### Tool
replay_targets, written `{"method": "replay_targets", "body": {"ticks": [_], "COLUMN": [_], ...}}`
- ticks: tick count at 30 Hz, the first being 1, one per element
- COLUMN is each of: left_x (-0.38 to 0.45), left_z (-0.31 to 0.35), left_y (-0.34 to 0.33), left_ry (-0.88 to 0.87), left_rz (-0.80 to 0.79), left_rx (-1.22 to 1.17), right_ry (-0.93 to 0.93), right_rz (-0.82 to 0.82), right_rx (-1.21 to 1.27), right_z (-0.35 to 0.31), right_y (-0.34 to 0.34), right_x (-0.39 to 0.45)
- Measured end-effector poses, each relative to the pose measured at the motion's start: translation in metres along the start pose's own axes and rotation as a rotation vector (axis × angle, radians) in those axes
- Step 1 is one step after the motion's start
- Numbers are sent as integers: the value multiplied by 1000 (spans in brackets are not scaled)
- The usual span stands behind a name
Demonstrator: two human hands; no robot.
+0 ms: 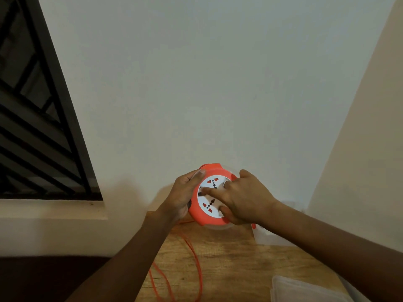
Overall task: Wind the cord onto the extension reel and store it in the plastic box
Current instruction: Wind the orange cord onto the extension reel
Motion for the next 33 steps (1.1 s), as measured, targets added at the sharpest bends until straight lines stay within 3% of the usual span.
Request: {"method": "replay_targets", "body": {"ticks": [7,12,19,28,33], "left_x": [5,8,2,0,-3], "left_z": [10,13,0,5,5], "left_y": [-25,-28,-17,1,7], "left_ry": [-90,-157,-77,-57,-33], "left_rz": [279,273,197,149,123], "left_rx": [-93,7,4,41,44], "right_ry": [-490,-665,-480,-96,-44], "right_rz": [103,81,69,-155,-277], "right_rx": [197,235,137,186,190], "right_z": [11,2,-3,-2,1], "right_y": [10,4,12,8,2], "right_x": [20,16,7,7,4]}}
Point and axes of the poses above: each hand's wrist, its own x-axis towards the middle knuckle, its own y-axis out of the back of the hand, z = x × y, the point moved 3 cm from there along x, towards the middle knuckle, and after that the axes turned 14 degrees about -y, right-handed, at the moved point
